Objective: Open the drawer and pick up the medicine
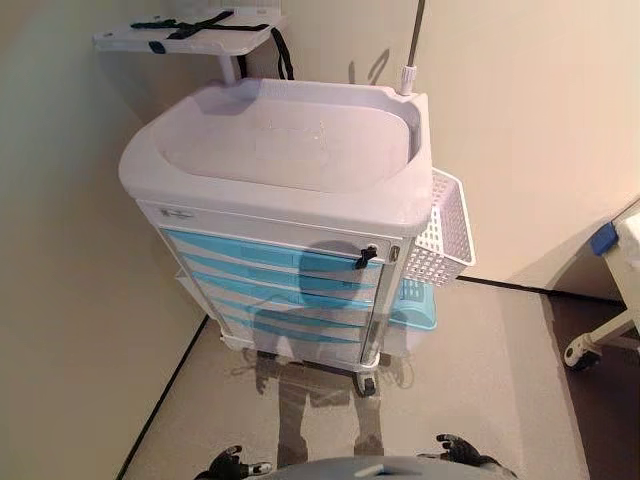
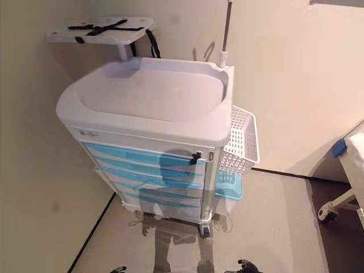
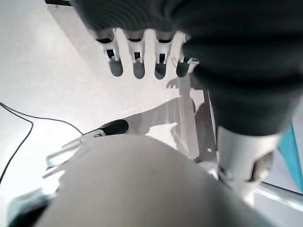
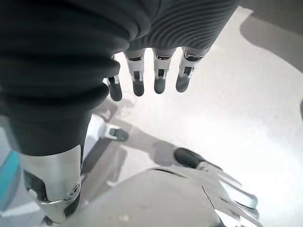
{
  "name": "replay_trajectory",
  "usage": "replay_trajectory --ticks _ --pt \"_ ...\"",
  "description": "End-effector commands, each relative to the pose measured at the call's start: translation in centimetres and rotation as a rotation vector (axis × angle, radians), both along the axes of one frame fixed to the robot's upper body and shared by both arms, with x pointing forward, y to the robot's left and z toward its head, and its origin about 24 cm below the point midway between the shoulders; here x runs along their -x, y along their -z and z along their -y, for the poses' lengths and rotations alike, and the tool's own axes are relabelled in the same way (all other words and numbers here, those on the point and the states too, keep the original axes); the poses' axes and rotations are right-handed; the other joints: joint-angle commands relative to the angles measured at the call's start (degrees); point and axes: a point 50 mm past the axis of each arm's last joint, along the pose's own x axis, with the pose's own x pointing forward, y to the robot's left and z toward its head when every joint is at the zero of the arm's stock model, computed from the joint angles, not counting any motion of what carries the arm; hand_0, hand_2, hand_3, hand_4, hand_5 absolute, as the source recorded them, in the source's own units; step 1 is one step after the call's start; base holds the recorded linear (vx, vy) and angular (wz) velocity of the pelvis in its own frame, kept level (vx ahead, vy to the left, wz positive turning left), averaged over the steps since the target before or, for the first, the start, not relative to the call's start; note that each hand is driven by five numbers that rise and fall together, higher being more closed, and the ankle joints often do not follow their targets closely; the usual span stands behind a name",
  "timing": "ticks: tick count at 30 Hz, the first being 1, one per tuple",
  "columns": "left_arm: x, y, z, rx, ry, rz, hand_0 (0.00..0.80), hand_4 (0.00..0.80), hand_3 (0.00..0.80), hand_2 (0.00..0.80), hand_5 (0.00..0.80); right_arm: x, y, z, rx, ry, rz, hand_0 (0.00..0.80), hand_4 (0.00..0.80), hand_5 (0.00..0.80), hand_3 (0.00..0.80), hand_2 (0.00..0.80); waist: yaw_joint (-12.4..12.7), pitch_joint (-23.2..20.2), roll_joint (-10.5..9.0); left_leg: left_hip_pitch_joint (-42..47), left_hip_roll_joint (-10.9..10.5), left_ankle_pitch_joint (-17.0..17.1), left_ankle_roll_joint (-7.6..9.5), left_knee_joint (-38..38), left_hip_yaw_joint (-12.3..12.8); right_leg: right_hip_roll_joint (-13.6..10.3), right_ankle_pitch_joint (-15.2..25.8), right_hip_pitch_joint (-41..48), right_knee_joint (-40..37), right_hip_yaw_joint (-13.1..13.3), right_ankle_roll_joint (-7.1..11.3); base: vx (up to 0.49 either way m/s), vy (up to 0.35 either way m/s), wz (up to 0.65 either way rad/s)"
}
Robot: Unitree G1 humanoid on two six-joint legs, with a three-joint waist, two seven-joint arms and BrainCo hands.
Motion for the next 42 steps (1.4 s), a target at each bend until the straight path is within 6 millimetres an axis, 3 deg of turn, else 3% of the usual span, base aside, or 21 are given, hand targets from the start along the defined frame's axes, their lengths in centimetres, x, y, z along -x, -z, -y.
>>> replay_trajectory --ticks 1,10,16,21,26,31,36,38,39,42 --pt "-2.5 -0.3 1.0 0.031 0.038 0.068 0.0 0.0 0.0 0.0 0.0 -2.3 -0.5 0.0 0.022 -0.079 0.064 0.0 0.0 0.0 0.0 0.0 0.3 0.1 -2.62 0.1 -3.3 -2.5 2.52 0.0 1.1 -1.4 1.3 -2.5 0.3 -0.3 4.57 0.0 0.0 0.0" --pt "-1.7 -0.1 0.7 0.025 -0.024 0.04 0.0 0.0 0.0 0.0 0.0 -2.3 -0.5 -0.1 0.022 -0.083 0.062 0.0 0.0 0.0 0.0 0.0 0.4 0.0 -2.74 0.1 -3.2 -2.5 2.5 0.0 1.0 -1.4 1.3 -2.5 0.3 -0.3 4.61 0.0 0.0 0.0" --pt "-1.2 -0.1 -0.3 0.058 -0.228 0.06 0.0 0.0 0.0 0.0 0.0 -1.8 -0.4 -0.2 0.015 -0.07 0.056 0.0 0.0 0.0 0.0 0.0 0.5 0.1 -3.17 0.2 -3.5 -2.7 2.66 0.0 0.4 -1.5 0.8 -2.1 0.7 -0.5 4.45 0.015 0.003 0.01" --pt "-2.0 -0.6 -1.6 0.077 -0.405 0.14 0.0 0.0 0.0 0.0 0.0 -2.4 -0.6 -0.4 0.009 -0.093 0.082 0.0 0.0 0.0 0.0 0.0 0.9 1.2 -3.81 -0.7 -3.9 -3.1 3.09 1.0 -0.4 -2.0 -0.1 -3.4 3.4 -0.7 4.18 0.001 0.016 0.04" --pt "-2.8 -1.0 -2.2 0.086 -0.455 0.192 0.0 0.0 0.0 0.0 0.0 -2.6 -0.6 -0.6 0.006 -0.116 0.087 0.0 0.0 0.0 0.0 0.0 1.1 1.8 -4.37 -1.0 -4.0 -3.3 3.35 1.1 -1.0 -2.3 -0.8 -4.2 5.0 -1.1 4.14 0.008 0.029 0.05" --pt "-4.8 -2.0 -2.7 0.121 -0.514 0.303 0.0 0.0 0.0 0.0 0.0 -4.6 -1.2 -1.5 -0.013 -0.165 0.149 0.0 0.0 0.0 0.0 0.0 1.5 3.6 -5.33 -2.7 -4.3 -3.6 3.93 2.5 -1.4 -2.7 -1.4 -6.7 8.0 -1.1 4.12 -0.039 0.023 0.02" --pt "-9.7 -4.6 -2.5 0.251 -0.645 0.557 0.0 0.0 0.0 0.0 0.0 -8.0 -2.4 -2.5 -0.022 -0.203 0.25 0.0 0.0 0.0 0.0 0.0 2.4 8.5 -6.0 -9.4 -5.4 -3.8 4.16 7.8 -1.8 -3.4 -1.6 -13.3 12.9 -1.5 4.07 -0.201 0.027 0.07" --pt "-12.5 -6.5 -2.0 0.328 -0.664 0.685 0.0 0.0 0.0 0.0 0.0 -9.7 -3.1 -2.6 -0.015 -0.197 0.294 0.0 0.0 0.0 0.0 0.0 2.7 11.4 -6.07 -15.4 -6.4 -4.6 4.25 13.7 -2.0 -4.3 -1.6 -18.0 16.8 -1.5 3.75 -0.379 0.043 0.19" --pt "-14.8 -8.4 -1.4 0.426 -0.685 0.797 0.0 0.0 0.0 0.0 0.0 -11.5 -4.1 -2.8 -0.003 -0.234 0.349 0.0 0.0 0.0 0.0 0.0 2.9 13.2 -6.03 -21.8 -6.8 -5.6 4.39 19.8 -2.2 -5.2 -2.1 -23.0 21.1 -1.2 3.26 -0.367 0.048 0.27" --pt "-15.9 -9.6 -0.7 0.513 -0.71 0.858 0.0 0.0 0.0 0.0 0.0 -12.4 -4.7 -2.5 0.009 -0.241 0.378 0.0 0.0 0.0 0.0 0.0 3.0 12.9 -5.7 -26.5 -7.1 -6.4 4.6 23.6 -2.7 -5.8 -2.9 -27.1 24.3 -1.4 2.98 -0.149 0.024 0.26"
